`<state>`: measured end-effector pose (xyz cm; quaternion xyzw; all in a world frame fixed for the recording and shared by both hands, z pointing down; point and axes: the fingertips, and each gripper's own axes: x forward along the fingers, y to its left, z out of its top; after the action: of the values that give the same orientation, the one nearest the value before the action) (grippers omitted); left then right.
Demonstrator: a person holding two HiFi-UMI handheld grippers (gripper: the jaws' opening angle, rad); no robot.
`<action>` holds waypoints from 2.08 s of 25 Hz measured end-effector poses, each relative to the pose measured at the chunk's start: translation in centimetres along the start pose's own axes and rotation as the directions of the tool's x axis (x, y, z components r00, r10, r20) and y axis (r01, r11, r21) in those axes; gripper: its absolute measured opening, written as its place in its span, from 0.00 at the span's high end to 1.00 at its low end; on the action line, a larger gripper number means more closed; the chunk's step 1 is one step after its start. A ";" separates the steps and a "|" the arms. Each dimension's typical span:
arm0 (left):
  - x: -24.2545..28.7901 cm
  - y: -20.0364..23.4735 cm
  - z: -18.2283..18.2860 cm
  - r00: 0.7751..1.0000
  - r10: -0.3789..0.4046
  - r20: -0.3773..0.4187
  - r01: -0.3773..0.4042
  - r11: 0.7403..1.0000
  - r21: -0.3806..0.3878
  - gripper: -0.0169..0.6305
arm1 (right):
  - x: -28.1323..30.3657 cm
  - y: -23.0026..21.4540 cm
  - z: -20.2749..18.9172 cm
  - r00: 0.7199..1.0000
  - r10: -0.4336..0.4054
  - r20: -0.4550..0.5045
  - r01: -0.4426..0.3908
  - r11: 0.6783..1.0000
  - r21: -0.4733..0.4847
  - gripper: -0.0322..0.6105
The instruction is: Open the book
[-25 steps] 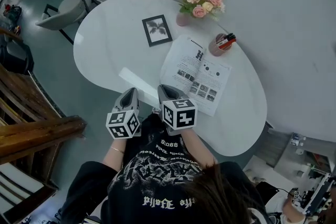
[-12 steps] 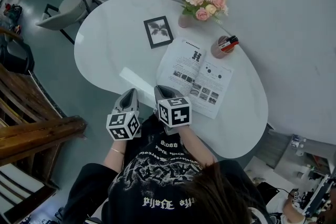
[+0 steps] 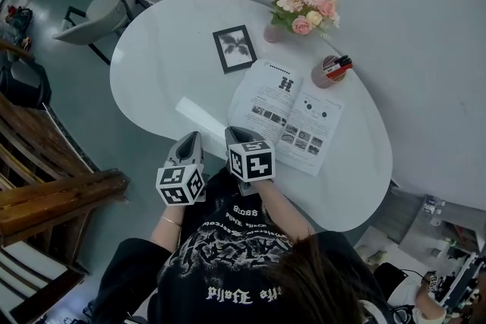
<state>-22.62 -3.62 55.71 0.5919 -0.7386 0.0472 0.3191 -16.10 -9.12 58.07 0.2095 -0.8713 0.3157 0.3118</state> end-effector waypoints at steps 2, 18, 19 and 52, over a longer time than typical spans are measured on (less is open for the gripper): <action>0.3 0.1 0.0 1.000 -0.011 -0.012 0.011 1.000 0.004 0.94 | 0.4 -0.1 0.0 1.000 -0.005 -0.006 0.005 1.000 0.010 0.89; 2.1 1.5 0.1 0.997 -0.054 -0.055 0.055 0.998 0.010 0.94 | 2.9 -0.8 -0.5 0.997 -0.056 -0.053 0.059 0.997 0.052 0.89; 2.2 1.5 0.1 0.997 -0.057 -0.057 0.057 0.998 0.011 0.94 | 3.0 -0.9 -0.6 0.997 -0.058 -0.057 0.062 0.997 0.054 0.89; 2.6 2.1 0.0 0.994 -0.083 -0.072 0.084 0.996 0.017 0.94 | 4.1 0.6 -1.4 0.994 0.043 -0.096 -0.038 0.998 0.054 0.67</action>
<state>-24.74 -5.21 57.70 0.6235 -0.7007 0.0624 0.3411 -18.77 -8.44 61.41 0.1842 -0.8508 0.3543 0.3417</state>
